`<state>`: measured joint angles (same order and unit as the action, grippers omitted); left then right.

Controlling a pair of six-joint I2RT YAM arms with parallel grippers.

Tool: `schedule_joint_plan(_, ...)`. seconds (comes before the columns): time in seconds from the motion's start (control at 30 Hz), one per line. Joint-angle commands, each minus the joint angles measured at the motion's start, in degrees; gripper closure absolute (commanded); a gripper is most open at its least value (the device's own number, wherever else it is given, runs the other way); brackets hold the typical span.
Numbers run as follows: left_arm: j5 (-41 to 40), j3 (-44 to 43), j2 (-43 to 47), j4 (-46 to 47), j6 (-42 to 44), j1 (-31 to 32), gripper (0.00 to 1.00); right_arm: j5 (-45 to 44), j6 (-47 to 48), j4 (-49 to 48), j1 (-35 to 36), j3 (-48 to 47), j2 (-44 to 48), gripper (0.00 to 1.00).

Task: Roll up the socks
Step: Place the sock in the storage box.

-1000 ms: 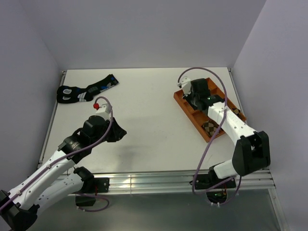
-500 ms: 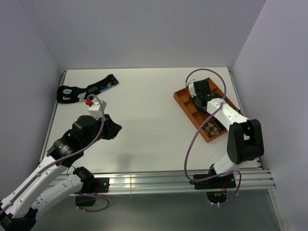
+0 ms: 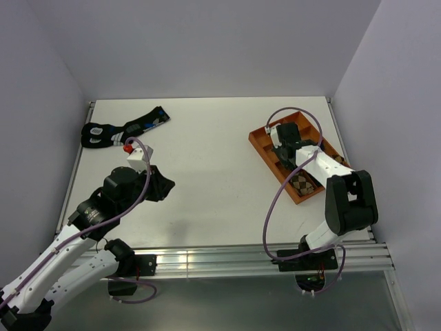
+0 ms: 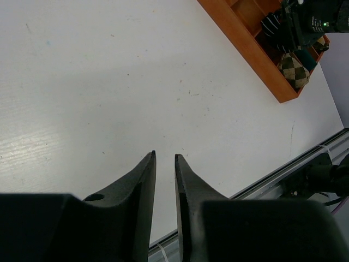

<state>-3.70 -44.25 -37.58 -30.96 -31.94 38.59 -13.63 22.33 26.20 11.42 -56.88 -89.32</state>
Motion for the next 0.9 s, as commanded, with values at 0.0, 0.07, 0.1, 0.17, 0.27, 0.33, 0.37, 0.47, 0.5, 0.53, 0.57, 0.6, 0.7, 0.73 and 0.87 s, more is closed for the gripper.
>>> schedule_joint_plan(0.0, 1.2, 0.0, 0.6, 2.0, 1.7, -0.2, 0.74, 2.5, -0.5, -0.8, -0.3, -0.1, -1.2, 1.00)
schedule_joint_plan(0.07, 1.1, 0.0, 0.3, 1.9, 1.7, -0.2, 0.74, 3.9, -0.7, 0.5, -0.4, -0.9, -2.3, 1.00)
schedule_joint_plan(0.1, 1.2, 0.0, 0.1, 1.9, 1.7, -0.1, 0.74, 4.4, -0.7, 0.8, -0.4, -1.0, -2.4, 1.00)
schedule_joint_plan(0.17, 1.2, 0.0, 0.1, 1.9, 1.7, -0.2, 0.74, 6.1, -0.6, 2.0, -0.5, -1.7, -3.1, 1.00)
schedule_joint_plan(0.27, 1.2, 0.2, 0.2, 2.0, 1.6, -0.2, 0.74, 7.6, -0.4, 3.7, -0.6, -2.4, -4.2, 1.00)
schedule_joint_plan(0.33, 1.2, 0.2, 0.3, 2.0, 1.6, -0.2, 0.74, 8.6, -0.2, 3.9, -0.9, -2.4, -4.4, 1.00)
schedule_joint_plan(0.37, 1.2, 0.3, 0.3, 2.0, 1.6, -0.2, 0.74, 9.5, -0.1, 4.6, -1.0, -2.6, -4.8, 1.00)
schedule_joint_plan(0.47, 1.2, 0.2, 0.0, 2.0, 1.6, -0.2, 0.74, 9.9, 0.3, 5.3, -1.4, -2.7, -5.4, 1.00)
schedule_joint_plan(0.5, 1.2, 0.2, -0.2, 2.0, 1.6, -0.2, 0.74, 10.1, 0.4, 5.3, -1.4, -2.6, -5.5, 1.00)
schedule_joint_plan(0.53, 1.3, 0.2, -0.3, 2.0, 1.7, -0.2, 0.74, 10.3, 0.7, 5.3, -1.6, -2.4, -5.7, 1.00)
schedule_joint_plan(0.57, 1.3, 0.2, -0.4, 2.0, 1.7, -0.1, 0.74, 10.5, 0.8, 5.4, -1.8, -2.4, -5.6, 1.00)
schedule_joint_plan(0.6, 1.2, 0.2, -0.6, 2.0, 1.6, -0.1, 0.74, 11.2, 1.0, 5.4, -1.9, -2.4, -5.8, 1.00)
schedule_joint_plan(0.7, 1.4, 0.3, -0.9, 2.0, 1.6, -0.2, 0.74, 13.4, 1.1, 7.0, -3.2, -3.3, -7.0, 1.00)
schedule_joint_plan(0.73, 1.4, 0.3, -0.9, 2.0, 1.7, -0.2, 0.74, 15.0, 1.1, 8.1, -4.1, -4.3, -7.9, 1.00)
schedule_joint_plan(0.87, 1.4, 0.2, -1.4, 2.0, 1.7, -0.2, 0.74, 18.0, 1.5, 9.6, -6.1, -6.0, -9.3, 1.00)
